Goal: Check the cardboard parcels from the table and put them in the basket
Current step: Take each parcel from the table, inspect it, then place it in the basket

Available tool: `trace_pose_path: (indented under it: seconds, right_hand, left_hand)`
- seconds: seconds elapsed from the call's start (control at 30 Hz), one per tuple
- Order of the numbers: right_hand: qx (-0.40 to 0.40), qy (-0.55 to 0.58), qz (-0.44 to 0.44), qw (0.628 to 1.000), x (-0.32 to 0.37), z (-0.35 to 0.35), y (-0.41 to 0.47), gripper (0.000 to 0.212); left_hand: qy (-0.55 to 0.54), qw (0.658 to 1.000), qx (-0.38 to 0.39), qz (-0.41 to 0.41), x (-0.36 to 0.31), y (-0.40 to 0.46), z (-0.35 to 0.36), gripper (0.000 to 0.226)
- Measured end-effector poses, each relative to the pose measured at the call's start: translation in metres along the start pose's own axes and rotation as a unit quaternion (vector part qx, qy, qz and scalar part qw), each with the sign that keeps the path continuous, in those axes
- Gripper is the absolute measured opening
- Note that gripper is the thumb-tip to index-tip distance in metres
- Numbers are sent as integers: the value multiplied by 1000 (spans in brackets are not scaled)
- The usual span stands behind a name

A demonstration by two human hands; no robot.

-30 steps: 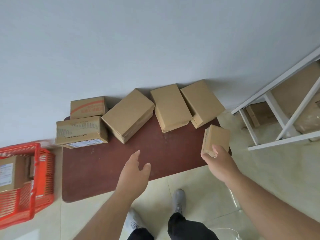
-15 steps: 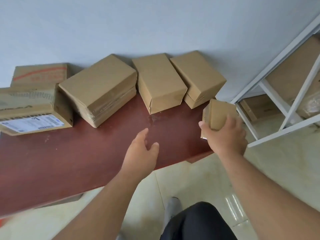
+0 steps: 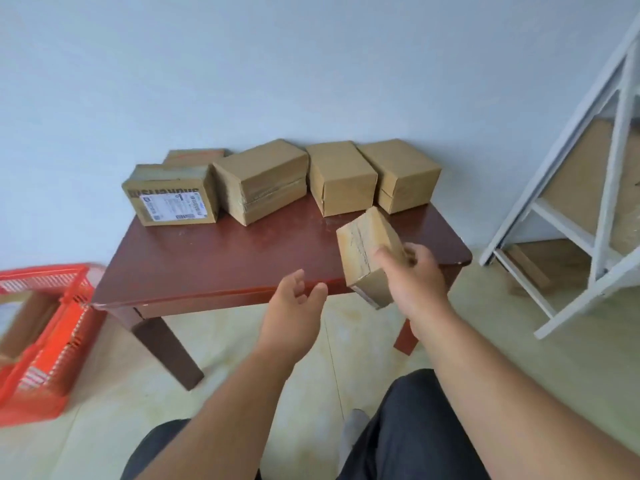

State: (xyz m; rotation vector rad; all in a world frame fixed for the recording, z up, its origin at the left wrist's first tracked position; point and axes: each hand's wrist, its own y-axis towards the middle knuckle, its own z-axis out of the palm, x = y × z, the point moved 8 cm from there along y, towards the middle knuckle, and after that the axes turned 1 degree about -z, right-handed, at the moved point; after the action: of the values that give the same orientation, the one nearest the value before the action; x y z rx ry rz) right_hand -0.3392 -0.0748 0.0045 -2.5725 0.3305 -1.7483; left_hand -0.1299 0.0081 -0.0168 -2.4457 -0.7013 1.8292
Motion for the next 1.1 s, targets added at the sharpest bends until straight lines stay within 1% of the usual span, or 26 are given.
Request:
trace_pose_path:
  seconds: [0.1,0.13,0.17,0.2,0.23,0.3,0.33,0.43,0.5,0.6,0.7,0.77,0.9,1.0,1.1]
  right_hand:
    - [109,114,85,984,-13,25,-51,55]
    - [139,146,107,974,-16,32,-70,50]
    - [168,174,119,963,-16,37,-90,43]
    - [189,187,115,957,-14,39,-107,37]
    - [207,181,100,956,-12,41,-123,33]
    - [232,145,48,961,-6,42,-148,31]
    - [237,137,23,962,-5,43,-158,32]
    - [231,141,-55,961,-2,44,-183,29]
    - [239,157,-91,954,2,45,-197,34]
    - [270,170,-103,942,8,43,-207,40]
    - [298,154,-122,934,16,40,-214,55]
    - [297,152,-126,934,17,37,-215,63]
    - [280,156,-129,938,15,35,-214,69]
    - [276,159,-146,937,15,33,-219,64]
    - [273,157,-154,937,16,29,-220,62]
  left_hand:
    - [-86,996,-8,-14,6,-41,-8,80]
    - [-108,994,-7,-8,5,-55,-10,74]
    - [-129,992,-1,3,3,-69,-12,62]
    - [-148,989,3,17,1,-82,-14,55]
    - [-166,986,2,32,0,-94,-17,56]
    - [-184,981,-10,55,1,-115,-25,69]
    - [-179,982,-14,64,3,-123,-27,70]
    - [-148,983,-12,105,4,-150,-28,41]
    - [-140,982,-16,129,6,-165,-30,42]
    - [-129,982,-21,136,11,-172,-37,52]
    - [-111,984,-40,137,7,-177,-45,59]
    - [-105,983,-55,141,5,-180,-46,64]
    - [-109,978,-83,158,4,-184,-44,54]
    - [-121,974,-107,158,5,-185,-44,44]
    - [-134,971,-108,163,2,-185,-42,33]
